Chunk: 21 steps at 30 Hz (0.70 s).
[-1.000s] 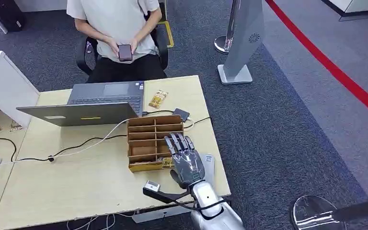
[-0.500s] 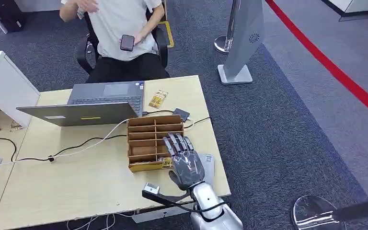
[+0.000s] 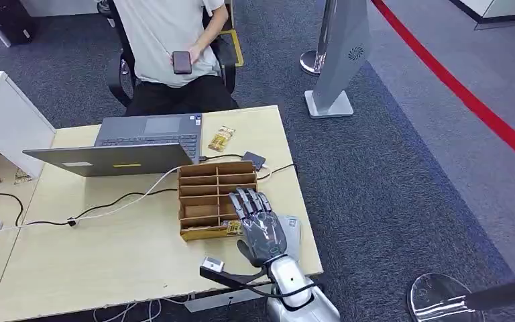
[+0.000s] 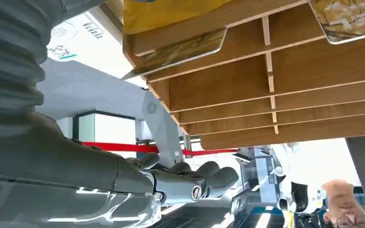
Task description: Pass the card to the sensor for recognition and then transmit it.
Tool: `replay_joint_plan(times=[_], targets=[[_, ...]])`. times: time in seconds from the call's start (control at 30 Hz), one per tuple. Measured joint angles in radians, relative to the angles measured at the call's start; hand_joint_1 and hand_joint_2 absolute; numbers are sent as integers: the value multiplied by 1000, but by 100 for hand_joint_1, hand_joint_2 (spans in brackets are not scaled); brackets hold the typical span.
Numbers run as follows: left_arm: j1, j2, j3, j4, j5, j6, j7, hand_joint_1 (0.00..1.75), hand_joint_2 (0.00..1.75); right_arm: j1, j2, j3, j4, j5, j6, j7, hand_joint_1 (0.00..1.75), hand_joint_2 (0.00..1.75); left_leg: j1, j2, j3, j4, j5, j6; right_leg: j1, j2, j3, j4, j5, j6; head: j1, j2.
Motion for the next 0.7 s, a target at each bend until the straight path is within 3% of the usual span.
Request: replay_joint_plan(times=[0.23,0.27,0.5,0.7], targets=[[0,0,0,0,0,0,0,0,175,0,2,-1,10,-2,0,-5,0,175,0,0,0,0,0,0,0,0,0,0,0,0,0,0],[0,0,1,0,0,0,0,0,175,0,2,-1,11,-2,0,-7,175,175,0,0,0,0,0,0,0,0,0,0,0,0,0,0],[0,0,5,0,1,0,0,0,175,4,16,-25,22,-5,0,-60,175,175,0,0,0,0,0,0,0,0,0,0,0,0,0,0],[0,0,5,0,0,6,0,0,175,7,18,-43,24,-8,0,-66,175,175,0,0,0,0,0,0,0,0,0,0,0,0,0,0]])
